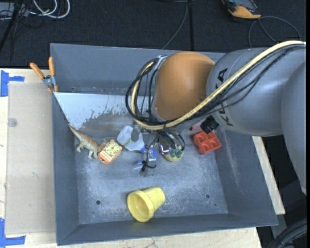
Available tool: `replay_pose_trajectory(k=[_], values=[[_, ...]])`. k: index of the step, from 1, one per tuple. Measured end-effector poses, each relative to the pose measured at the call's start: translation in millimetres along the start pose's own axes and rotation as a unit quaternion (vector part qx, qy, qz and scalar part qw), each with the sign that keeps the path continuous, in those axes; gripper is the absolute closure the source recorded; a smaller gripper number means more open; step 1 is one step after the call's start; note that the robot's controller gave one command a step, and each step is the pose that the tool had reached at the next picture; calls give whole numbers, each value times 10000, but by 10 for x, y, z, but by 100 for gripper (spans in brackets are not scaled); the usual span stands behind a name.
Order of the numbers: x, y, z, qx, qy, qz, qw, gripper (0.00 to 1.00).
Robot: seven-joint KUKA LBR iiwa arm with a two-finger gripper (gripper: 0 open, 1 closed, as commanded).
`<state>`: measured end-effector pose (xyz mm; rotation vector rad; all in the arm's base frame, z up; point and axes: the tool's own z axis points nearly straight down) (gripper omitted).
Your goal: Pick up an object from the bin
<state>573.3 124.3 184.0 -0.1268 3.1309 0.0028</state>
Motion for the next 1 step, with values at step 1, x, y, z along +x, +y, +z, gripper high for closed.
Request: replay_pose_trajectory(k=[1], values=[[335,-116,614,-2,35,-1160,9932,0]])
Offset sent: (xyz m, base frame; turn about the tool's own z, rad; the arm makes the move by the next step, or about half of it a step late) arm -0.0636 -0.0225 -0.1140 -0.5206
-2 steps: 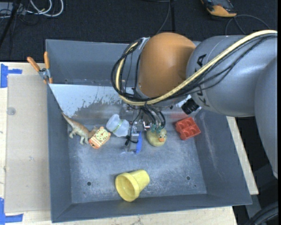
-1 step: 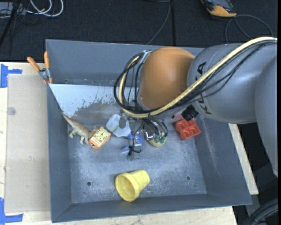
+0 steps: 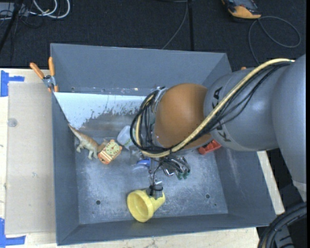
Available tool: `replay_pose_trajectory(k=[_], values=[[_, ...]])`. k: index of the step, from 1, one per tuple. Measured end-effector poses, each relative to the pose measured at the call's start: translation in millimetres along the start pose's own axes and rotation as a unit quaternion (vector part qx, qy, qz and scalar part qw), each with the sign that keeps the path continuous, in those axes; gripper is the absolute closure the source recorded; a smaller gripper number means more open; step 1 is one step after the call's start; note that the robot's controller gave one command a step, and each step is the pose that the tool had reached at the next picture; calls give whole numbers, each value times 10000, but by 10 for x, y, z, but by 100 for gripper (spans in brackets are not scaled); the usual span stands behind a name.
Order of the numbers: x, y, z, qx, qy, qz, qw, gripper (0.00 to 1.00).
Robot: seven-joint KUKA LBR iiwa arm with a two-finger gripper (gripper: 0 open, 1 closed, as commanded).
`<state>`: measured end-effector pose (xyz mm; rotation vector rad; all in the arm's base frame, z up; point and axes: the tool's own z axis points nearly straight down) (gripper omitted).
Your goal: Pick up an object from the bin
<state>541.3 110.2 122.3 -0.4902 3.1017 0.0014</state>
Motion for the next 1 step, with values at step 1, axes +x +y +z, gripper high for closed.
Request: replay_pose_trajectory(k=[1], values=[[171,-23,318,50,-71,-1232,9923,0]])
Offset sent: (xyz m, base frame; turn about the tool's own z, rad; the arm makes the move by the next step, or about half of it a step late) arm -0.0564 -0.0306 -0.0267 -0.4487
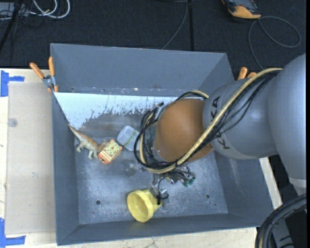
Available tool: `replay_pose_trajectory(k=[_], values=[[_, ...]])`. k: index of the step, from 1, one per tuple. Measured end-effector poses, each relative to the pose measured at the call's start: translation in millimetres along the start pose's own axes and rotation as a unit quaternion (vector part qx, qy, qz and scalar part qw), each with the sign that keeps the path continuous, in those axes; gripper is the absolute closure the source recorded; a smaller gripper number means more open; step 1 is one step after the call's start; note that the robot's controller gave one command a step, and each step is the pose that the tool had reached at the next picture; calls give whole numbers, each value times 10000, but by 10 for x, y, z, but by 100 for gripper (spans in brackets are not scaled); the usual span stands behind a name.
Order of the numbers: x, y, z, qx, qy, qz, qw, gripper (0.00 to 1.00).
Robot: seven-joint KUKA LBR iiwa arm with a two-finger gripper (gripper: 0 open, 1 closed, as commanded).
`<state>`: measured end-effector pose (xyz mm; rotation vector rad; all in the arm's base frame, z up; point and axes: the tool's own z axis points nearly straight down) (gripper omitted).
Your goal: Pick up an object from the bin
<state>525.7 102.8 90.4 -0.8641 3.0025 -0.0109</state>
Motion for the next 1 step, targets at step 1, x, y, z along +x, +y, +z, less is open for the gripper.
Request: replay_pose_trajectory(k=[1], values=[[313,13,-14,-38,38,-827,9966,0]])
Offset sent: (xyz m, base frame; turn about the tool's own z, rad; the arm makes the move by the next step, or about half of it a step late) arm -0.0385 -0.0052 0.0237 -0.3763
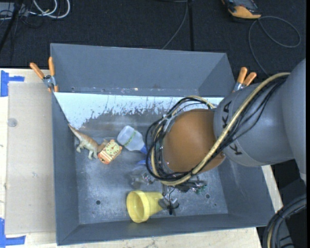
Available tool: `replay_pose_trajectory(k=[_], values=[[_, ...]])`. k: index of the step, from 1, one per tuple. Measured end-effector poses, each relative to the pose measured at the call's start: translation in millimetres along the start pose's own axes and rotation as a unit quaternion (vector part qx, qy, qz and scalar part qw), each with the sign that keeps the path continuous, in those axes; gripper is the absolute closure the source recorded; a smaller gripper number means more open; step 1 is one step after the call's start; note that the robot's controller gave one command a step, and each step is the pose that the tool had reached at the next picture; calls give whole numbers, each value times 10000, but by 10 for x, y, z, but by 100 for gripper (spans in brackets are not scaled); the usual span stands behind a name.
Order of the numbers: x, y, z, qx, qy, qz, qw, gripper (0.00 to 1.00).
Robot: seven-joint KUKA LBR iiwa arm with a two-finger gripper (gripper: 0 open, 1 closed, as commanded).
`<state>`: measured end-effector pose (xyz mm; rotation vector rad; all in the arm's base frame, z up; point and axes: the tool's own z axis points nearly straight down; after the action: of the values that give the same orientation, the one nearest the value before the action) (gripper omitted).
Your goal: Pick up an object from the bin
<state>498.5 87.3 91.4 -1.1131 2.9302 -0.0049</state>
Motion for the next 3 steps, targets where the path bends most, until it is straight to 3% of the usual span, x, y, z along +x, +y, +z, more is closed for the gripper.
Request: replay_pose_trajectory(k=[1,2,3], values=[[53,92,-121,12,-5,-717,9974,0],[-153,353,-103,20,-32,-2938,9559,100],[-152,351,-103,19,-33,-2930,9561,100]])
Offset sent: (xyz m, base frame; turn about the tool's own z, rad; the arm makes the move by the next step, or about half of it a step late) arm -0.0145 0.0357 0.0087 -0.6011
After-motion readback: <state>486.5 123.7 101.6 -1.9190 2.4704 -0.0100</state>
